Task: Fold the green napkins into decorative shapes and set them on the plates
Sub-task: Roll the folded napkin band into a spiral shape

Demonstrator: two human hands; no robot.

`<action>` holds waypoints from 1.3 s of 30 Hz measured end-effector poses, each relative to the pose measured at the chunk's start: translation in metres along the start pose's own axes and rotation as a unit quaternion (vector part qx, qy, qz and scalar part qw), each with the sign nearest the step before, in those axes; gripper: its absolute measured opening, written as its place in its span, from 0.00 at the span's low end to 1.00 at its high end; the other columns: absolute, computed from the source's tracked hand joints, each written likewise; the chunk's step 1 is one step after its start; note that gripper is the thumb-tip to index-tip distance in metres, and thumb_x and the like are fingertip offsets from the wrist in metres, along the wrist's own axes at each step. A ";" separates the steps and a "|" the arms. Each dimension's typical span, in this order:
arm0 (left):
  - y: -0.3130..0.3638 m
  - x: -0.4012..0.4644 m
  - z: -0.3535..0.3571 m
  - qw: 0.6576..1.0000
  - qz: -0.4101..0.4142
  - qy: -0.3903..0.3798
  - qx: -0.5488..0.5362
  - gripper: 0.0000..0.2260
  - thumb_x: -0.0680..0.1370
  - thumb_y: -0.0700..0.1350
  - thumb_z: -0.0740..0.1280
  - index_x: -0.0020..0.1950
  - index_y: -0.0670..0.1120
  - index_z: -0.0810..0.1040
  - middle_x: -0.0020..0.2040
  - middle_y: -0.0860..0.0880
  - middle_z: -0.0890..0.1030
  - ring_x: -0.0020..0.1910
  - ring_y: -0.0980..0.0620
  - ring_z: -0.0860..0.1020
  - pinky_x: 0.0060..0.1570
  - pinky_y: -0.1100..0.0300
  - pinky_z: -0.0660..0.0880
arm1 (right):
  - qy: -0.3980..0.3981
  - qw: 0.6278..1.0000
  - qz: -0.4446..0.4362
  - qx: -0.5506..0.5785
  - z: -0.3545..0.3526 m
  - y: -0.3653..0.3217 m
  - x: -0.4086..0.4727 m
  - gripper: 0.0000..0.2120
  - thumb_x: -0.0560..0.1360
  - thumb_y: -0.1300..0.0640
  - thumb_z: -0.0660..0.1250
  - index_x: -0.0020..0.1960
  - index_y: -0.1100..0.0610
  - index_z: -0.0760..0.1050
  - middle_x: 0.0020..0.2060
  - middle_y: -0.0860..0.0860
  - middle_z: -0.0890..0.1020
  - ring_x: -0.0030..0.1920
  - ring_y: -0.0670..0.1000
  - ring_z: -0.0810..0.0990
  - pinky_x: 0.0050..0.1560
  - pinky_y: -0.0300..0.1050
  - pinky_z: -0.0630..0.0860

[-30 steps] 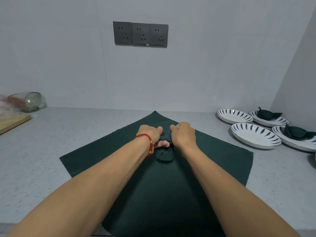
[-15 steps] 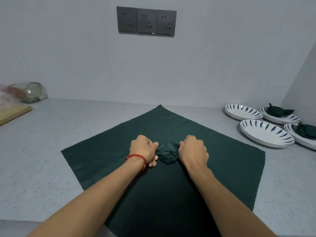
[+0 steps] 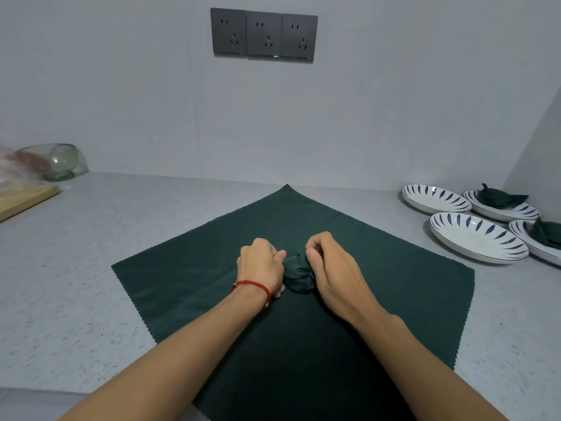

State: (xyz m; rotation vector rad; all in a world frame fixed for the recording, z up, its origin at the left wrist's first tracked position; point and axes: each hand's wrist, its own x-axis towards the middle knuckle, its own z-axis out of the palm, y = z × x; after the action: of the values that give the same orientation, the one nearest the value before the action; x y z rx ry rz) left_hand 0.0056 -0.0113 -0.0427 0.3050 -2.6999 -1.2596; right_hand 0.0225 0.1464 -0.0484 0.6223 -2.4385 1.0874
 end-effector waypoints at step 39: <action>0.012 0.019 -0.023 0.947 -0.115 -0.286 -0.087 0.13 0.78 0.38 0.69 0.59 0.32 0.79 0.44 0.38 0.81 0.22 0.50 0.77 0.26 0.61 0.77 | -0.296 0.910 0.259 0.132 -0.051 -0.008 0.021 0.08 0.81 0.57 0.67 0.59 0.53 0.79 0.49 0.58 0.86 0.35 0.55 0.83 0.32 0.44 0.79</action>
State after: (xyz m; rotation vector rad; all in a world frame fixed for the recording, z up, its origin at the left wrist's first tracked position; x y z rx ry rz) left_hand -0.0092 -0.0251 -0.0183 0.2729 -3.0470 -1.8968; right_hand 0.0183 0.1757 -0.0010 0.4283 -3.1240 1.6535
